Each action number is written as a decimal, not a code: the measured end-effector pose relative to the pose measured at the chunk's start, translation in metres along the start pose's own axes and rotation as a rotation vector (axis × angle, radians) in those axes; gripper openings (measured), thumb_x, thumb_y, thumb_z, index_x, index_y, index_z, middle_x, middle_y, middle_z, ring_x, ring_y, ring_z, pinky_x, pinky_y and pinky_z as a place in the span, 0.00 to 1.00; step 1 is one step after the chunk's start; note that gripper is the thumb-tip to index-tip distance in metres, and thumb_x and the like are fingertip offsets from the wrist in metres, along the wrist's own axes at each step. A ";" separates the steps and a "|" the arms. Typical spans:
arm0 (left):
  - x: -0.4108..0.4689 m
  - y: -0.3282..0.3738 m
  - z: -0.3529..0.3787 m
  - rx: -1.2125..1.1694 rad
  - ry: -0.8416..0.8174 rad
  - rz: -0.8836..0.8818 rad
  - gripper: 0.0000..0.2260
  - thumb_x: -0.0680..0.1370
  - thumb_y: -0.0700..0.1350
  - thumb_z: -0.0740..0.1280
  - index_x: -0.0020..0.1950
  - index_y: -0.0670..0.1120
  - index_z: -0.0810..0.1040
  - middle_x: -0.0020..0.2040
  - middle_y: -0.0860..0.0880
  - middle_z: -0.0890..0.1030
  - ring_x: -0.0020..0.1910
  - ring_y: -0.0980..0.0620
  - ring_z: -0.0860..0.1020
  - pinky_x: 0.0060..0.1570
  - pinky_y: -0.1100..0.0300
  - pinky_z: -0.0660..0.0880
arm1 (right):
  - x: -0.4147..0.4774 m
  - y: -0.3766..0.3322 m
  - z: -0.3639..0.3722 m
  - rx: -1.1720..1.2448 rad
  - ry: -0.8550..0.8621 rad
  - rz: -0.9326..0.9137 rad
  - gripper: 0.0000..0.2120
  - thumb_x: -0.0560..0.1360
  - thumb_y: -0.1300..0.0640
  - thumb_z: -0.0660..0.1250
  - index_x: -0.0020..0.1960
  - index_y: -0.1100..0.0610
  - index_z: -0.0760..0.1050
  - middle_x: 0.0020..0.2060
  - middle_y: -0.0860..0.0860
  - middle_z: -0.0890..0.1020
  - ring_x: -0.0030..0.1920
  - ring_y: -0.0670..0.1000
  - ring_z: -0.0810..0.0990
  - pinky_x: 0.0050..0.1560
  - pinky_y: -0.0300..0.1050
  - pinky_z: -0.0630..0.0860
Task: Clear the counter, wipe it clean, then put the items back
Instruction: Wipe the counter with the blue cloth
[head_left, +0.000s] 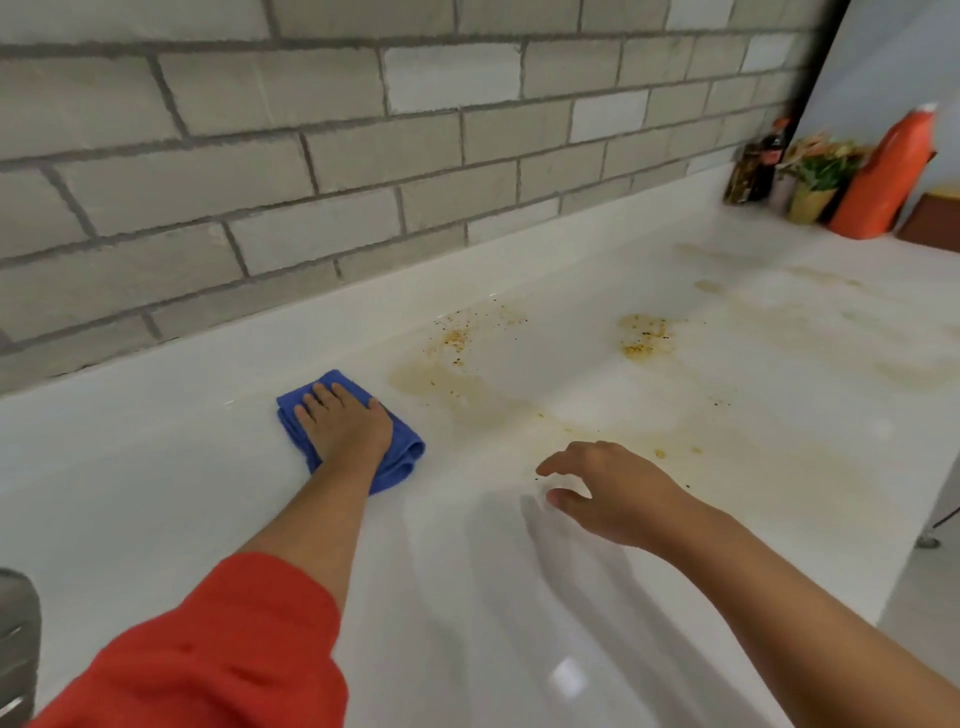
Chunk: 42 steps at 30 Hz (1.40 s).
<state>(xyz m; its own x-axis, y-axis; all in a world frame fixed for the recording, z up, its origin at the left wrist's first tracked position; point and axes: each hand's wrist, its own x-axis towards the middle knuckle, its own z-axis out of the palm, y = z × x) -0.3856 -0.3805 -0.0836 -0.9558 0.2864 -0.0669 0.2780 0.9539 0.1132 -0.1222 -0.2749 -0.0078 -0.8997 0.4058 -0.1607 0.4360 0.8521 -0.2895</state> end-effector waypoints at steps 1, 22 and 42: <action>-0.008 0.014 0.003 -0.006 0.000 0.024 0.28 0.82 0.53 0.44 0.76 0.38 0.44 0.77 0.40 0.45 0.76 0.41 0.46 0.74 0.47 0.41 | -0.005 0.004 0.000 0.001 -0.002 0.022 0.17 0.80 0.50 0.57 0.67 0.46 0.69 0.64 0.45 0.73 0.67 0.48 0.68 0.62 0.45 0.70; -0.130 0.071 0.014 0.049 -0.005 0.214 0.28 0.82 0.54 0.45 0.76 0.39 0.46 0.77 0.41 0.48 0.76 0.42 0.49 0.74 0.47 0.47 | -0.079 0.133 -0.018 -0.168 -0.392 0.429 0.44 0.61 0.32 0.71 0.66 0.60 0.69 0.61 0.55 0.72 0.65 0.54 0.68 0.61 0.46 0.69; -0.221 0.118 0.029 0.003 -0.034 0.250 0.28 0.82 0.55 0.44 0.77 0.41 0.43 0.78 0.42 0.44 0.77 0.44 0.45 0.74 0.47 0.42 | -0.088 0.132 -0.010 -0.201 -0.340 0.437 0.43 0.72 0.35 0.62 0.73 0.66 0.56 0.74 0.66 0.49 0.74 0.65 0.56 0.73 0.54 0.58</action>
<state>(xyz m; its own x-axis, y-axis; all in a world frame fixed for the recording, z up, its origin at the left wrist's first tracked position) -0.1391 -0.3283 -0.0845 -0.8536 0.5162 -0.0704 0.5056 0.8533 0.1273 0.0147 -0.1951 -0.0221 -0.5661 0.6329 -0.5282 0.7227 0.6892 0.0511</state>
